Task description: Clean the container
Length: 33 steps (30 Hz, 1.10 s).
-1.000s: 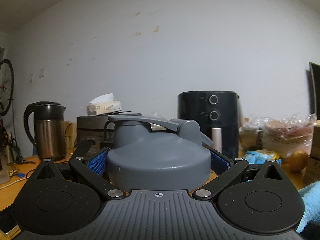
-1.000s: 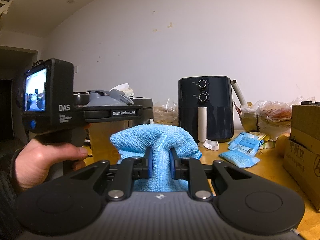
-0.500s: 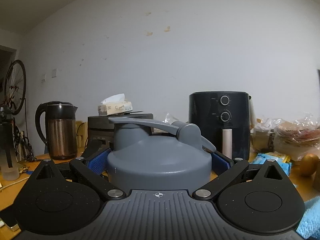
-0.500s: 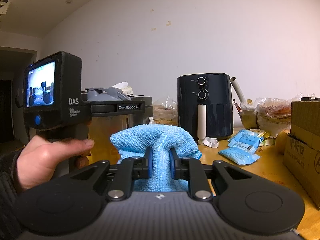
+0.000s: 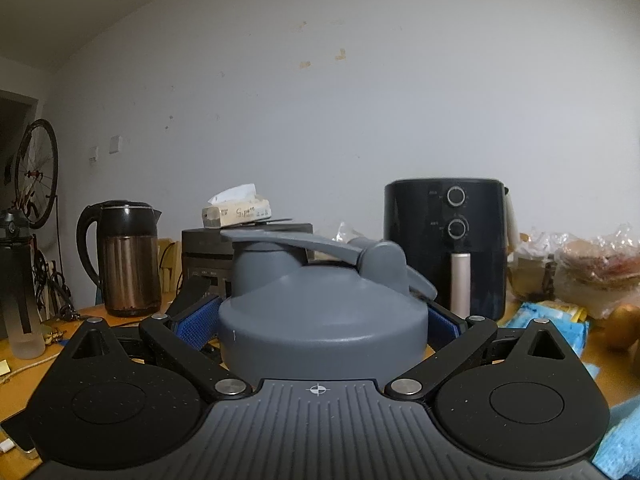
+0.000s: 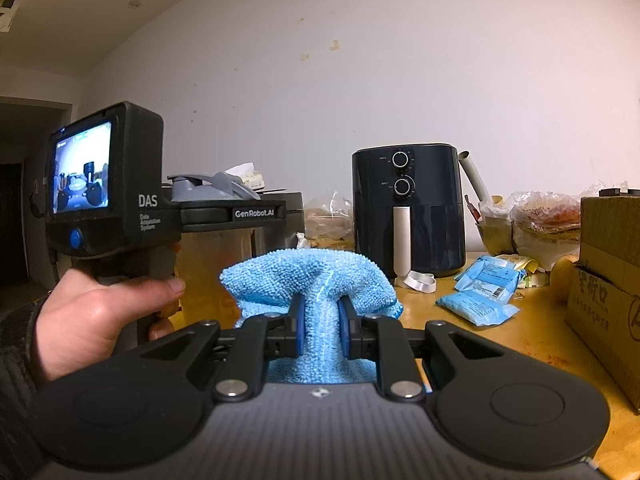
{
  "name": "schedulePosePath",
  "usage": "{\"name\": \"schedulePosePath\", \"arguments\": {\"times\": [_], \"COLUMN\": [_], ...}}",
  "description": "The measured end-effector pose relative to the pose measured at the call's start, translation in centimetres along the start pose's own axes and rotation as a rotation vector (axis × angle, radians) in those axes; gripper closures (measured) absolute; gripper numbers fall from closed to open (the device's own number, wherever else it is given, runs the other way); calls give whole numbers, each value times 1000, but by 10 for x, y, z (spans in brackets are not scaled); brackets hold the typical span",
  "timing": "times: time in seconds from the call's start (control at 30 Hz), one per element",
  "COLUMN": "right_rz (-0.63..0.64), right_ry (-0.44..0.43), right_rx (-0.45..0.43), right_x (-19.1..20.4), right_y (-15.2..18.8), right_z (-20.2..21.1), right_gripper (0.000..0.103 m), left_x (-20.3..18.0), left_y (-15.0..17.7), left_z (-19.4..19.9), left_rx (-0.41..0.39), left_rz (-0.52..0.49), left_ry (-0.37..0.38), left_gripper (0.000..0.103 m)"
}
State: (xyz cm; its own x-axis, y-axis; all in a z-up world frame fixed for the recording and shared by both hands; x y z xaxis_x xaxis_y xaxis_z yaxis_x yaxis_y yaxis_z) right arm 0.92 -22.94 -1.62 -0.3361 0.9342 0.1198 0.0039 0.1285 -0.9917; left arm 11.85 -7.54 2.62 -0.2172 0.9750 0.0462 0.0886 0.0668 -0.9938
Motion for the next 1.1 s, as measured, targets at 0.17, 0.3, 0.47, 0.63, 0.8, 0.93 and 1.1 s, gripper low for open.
{"name": "schedulePosePath", "arguments": {"times": [0.17, 0.3, 0.47, 0.63, 0.8, 0.93, 1.1], "right_rz": [-3, -3, -1, -4, -2, -3, -9], "right_ry": [1, 3, 3, 3, 4, 7, 9], "right_rx": [-2, 0, 1, -1, -3, -3, -4], "right_x": [0, 1, 1, 1, 1, 1, 0], "right_y": [0, 1, 1, 2, 1, 1, 0], "right_z": [1, 0, 0, 0, 1, 1, 2], "right_gripper": [88, 88, 88, 88, 88, 88, 88], "left_x": [2, 1, 0, 0, 0, 1, 5], "left_y": [3, 1, -4, -5, -5, -5, -4], "left_z": [0, 4, 3, 3, 3, 4, 3], "left_rx": [9, -13, -16, -13, -10, -11, -17], "left_rz": [-1, -1, 2, 6, 3, 5, 10], "left_ry": [14, 12, 21, 30, 39, 55, 95], "left_gripper": [0, 0, 0, 7, 8, 8, 8]}}
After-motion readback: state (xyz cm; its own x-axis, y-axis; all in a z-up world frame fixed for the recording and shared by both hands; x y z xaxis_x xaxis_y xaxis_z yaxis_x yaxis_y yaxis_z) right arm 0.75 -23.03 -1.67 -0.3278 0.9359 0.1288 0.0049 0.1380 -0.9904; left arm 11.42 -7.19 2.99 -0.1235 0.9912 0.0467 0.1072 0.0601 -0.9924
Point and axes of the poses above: each gripper's, at about its wrist camera, not at the fingertips, and z roughly against the way its jaws point, x to its left, y to its underside, the point moved 5 cm from there along -z, roughly the way its jaws point, and after that the axes turned 10 degrees about -x, right-handed, at the moved point
